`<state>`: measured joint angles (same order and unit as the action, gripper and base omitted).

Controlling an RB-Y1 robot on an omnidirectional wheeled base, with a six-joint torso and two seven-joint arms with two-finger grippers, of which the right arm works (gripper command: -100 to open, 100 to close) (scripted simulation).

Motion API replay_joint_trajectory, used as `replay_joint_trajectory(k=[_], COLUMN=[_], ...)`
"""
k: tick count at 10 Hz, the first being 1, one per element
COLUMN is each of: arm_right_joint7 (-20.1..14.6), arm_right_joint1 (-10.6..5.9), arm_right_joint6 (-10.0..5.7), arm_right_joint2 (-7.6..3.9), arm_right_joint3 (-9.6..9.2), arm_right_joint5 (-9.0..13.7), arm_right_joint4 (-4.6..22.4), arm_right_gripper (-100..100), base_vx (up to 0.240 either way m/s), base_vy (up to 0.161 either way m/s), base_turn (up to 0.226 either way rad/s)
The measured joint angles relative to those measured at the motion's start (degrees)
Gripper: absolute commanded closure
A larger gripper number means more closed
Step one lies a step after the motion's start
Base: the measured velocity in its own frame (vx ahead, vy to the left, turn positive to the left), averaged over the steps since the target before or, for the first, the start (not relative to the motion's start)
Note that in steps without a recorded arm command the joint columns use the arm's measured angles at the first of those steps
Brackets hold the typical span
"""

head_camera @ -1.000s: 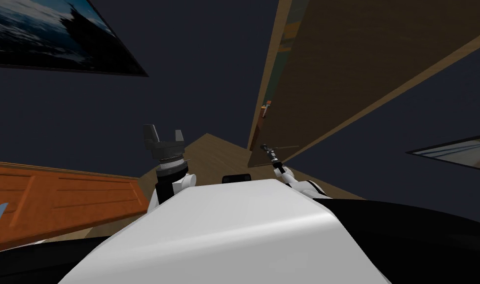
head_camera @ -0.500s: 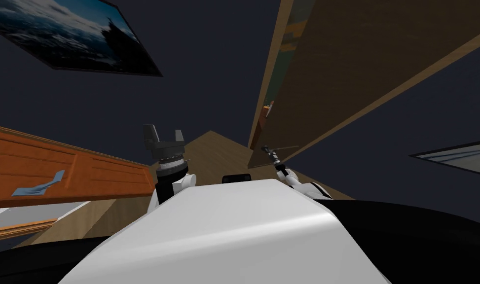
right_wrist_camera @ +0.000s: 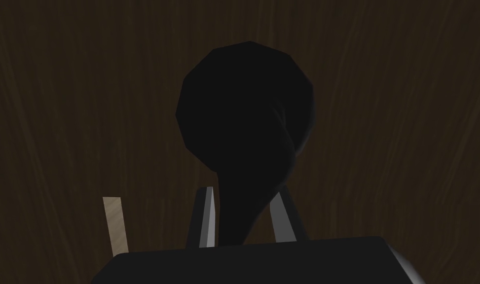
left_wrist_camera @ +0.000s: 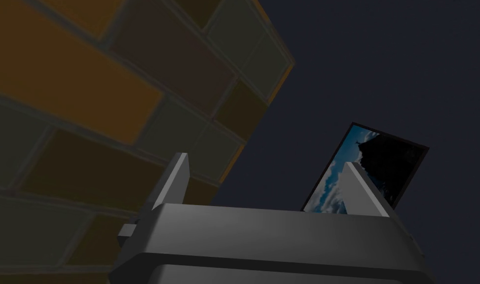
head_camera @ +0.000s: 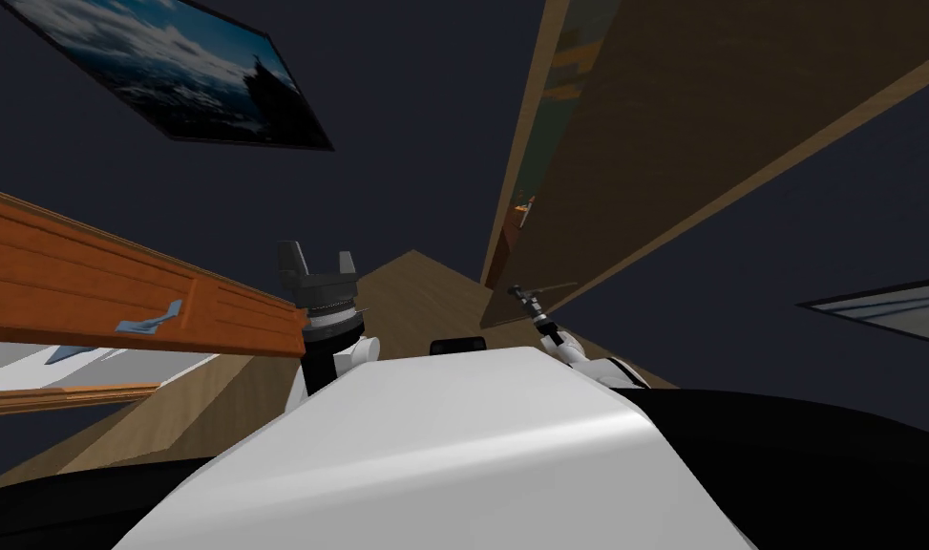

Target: Pull the door open

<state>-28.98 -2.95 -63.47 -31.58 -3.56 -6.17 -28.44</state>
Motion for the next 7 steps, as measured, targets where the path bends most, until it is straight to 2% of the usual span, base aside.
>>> replay_joint_trajectory(k=[1,3,4,5,7], arm_right_joint7=[-0.13,-0.53,-0.75,-1.01,-1.19], arm_right_joint1=[0.11,1.49,1.55,2.89,2.56], arm_right_joint6=[-1.06,-2.86,-4.01,-4.45,-6.56], arm_right_joint2=[-0.15,-0.90,-1.15,-1.52,-1.68], arm_right_joint3=[-0.07,-0.03,-0.15,-0.12,-0.37], arm_right_joint5=[-0.06,-0.09,-0.20,-0.20,-0.41], arm_right_joint4=[0.65,0.57,1.52,0.42,2.59], arm_right_gripper=[100,100,100,100,100], base_vx=[-0.129,-0.134,-0.139,-0.115,-0.096], base_vy=[-0.070,-0.072,-0.100,-0.077,-0.034], base_turn=[0.162,0.131,0.173,0.077,0.089])
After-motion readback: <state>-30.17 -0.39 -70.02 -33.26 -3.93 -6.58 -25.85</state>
